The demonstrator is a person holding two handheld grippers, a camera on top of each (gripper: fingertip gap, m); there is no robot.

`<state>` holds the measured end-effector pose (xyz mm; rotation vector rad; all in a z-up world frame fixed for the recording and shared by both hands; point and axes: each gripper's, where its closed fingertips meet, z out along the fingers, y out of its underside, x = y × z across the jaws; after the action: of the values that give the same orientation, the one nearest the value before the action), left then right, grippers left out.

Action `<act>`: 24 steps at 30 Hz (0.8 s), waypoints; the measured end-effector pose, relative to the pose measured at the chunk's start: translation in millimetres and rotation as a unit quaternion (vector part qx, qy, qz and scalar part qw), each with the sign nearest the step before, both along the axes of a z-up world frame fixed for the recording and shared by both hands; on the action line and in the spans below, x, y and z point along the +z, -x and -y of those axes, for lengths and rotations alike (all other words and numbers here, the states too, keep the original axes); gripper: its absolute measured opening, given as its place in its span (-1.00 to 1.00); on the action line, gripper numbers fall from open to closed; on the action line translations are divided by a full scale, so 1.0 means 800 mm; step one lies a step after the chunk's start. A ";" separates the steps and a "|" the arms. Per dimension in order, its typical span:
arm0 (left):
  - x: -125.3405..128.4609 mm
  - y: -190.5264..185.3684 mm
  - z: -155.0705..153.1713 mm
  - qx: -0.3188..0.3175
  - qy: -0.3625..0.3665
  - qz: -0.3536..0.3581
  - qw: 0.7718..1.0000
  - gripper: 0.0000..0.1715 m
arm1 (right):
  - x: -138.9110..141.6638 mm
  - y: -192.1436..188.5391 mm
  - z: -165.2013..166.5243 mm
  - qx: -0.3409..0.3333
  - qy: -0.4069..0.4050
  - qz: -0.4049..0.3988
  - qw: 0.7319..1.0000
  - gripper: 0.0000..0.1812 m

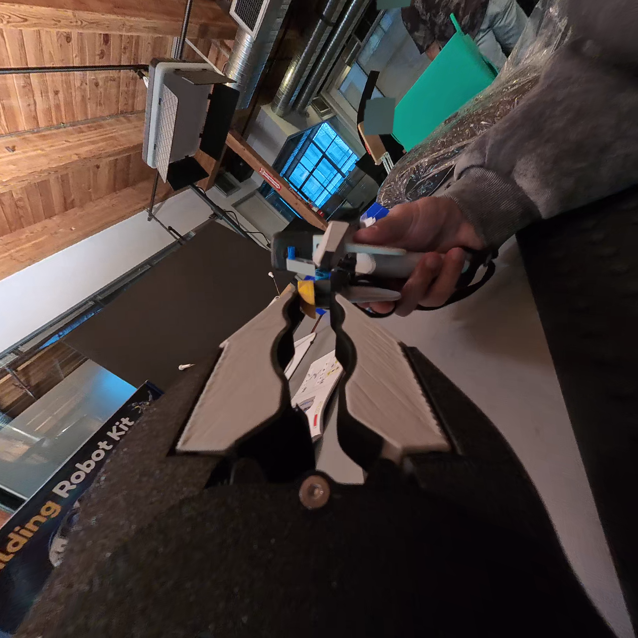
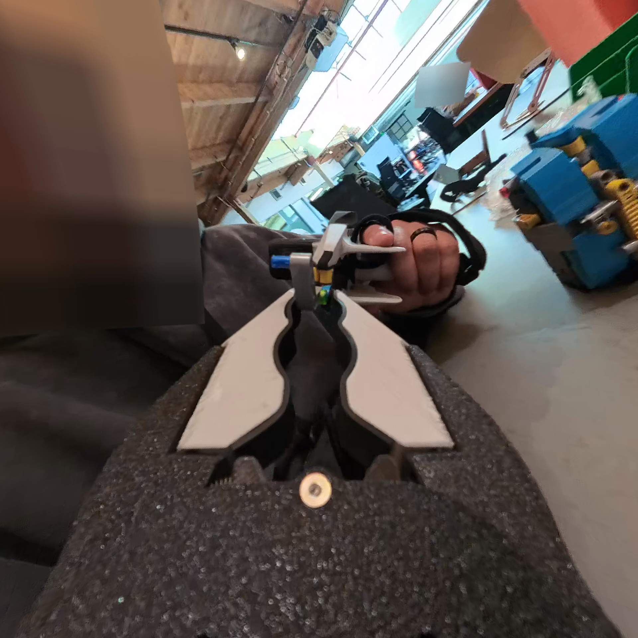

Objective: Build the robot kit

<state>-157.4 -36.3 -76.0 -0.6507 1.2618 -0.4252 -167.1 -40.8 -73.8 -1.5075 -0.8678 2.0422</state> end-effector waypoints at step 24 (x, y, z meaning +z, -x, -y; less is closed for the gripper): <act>-0.128 -0.007 -0.098 0.232 0.046 -0.272 0.933 -0.81 | -0.115 -0.006 -0.083 -0.242 -0.232 0.360 0.871 -0.58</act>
<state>-152.2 42.4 -178.7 -1.1690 1.5512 0.1058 -162.6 25.2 -166.2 -1.9469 -1.0059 0.8143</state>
